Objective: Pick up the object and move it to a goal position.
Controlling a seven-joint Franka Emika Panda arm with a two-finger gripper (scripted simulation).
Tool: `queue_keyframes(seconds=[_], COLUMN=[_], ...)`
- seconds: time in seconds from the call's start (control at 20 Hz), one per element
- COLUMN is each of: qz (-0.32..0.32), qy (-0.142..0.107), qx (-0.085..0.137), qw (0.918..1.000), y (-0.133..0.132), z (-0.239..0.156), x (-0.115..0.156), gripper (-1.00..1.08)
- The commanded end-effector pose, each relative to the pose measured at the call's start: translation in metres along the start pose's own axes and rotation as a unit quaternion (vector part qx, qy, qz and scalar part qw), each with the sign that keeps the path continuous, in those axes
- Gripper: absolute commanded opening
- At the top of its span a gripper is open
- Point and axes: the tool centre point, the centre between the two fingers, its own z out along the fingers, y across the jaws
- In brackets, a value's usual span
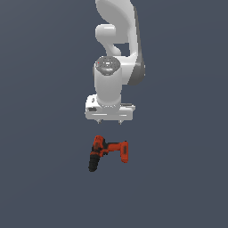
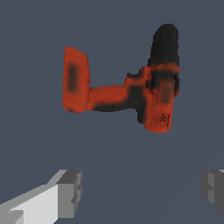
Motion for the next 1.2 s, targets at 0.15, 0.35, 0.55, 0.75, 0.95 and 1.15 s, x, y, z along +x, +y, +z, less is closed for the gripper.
queue_keyframes(seconds=[0.15, 0.35, 0.55, 0.75, 0.95, 1.15], qz=[-0.004, -0.009, -0.009, -0.009, -0.009, -0.008], qy=[0.003, 0.007, 0.009, 0.02, 0.037, 0.062], qx=[0.002, 0.004, 0.005, 0.008, 0.013, 0.019], qw=[1.0, 0.9999, 0.9999, 0.9997, 0.9992, 0.9978], y=[-0.004, -0.01, -0.009, -0.007, -0.004, 0.002], z=[-0.002, -0.007, -0.005, 0.0, 0.008, 0.019], x=[0.002, 0.004, 0.006, 0.013, 0.025, 0.042], gripper=[0.68, 0.68, 0.68, 0.68, 0.68, 0.68])
